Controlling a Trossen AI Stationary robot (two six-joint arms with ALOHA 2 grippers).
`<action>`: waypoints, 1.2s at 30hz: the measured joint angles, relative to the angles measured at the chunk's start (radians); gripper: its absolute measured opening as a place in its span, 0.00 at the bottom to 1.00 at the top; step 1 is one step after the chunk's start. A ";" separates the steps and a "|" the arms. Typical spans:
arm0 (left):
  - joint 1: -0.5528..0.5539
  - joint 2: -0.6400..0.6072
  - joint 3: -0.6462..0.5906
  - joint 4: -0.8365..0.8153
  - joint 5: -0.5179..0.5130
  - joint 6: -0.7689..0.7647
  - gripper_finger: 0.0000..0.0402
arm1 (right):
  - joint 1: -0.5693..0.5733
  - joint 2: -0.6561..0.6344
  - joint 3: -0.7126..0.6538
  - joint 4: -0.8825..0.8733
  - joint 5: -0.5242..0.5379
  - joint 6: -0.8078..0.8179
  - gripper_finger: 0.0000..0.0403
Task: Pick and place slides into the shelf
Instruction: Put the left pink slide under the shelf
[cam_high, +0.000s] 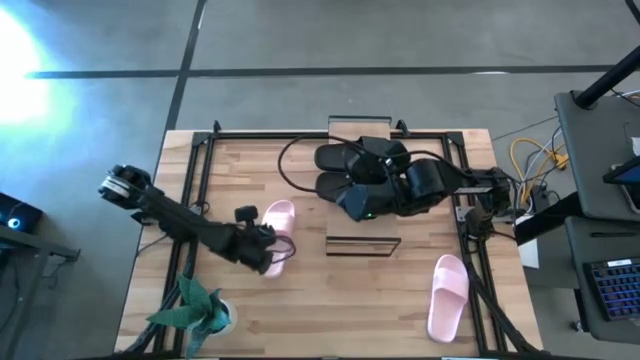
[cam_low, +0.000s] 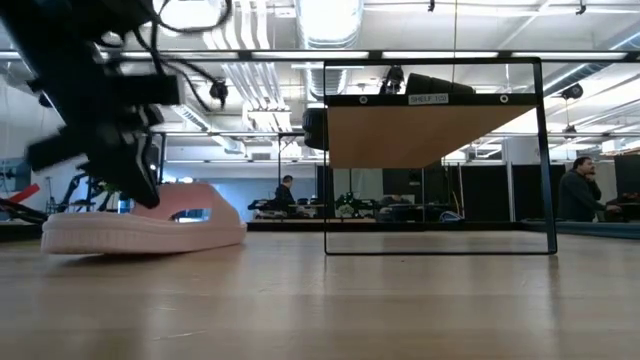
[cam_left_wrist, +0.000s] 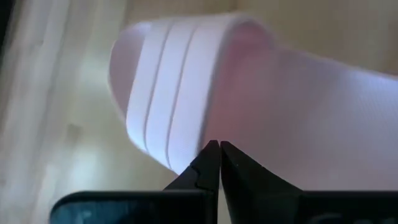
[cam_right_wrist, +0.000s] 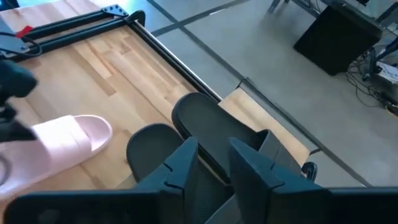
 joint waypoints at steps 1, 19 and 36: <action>0.023 0.003 -0.013 0.005 -0.003 0.022 0.00 | 0.003 0.000 0.000 0.000 0.000 0.000 0.18; 0.452 -0.100 -0.113 0.370 0.082 0.539 0.00 | 0.016 0.001 -0.003 0.000 -0.001 0.061 0.18; 0.401 -0.433 -0.122 0.189 0.589 0.105 0.02 | 0.020 0.002 -0.065 0.000 -0.080 0.169 0.23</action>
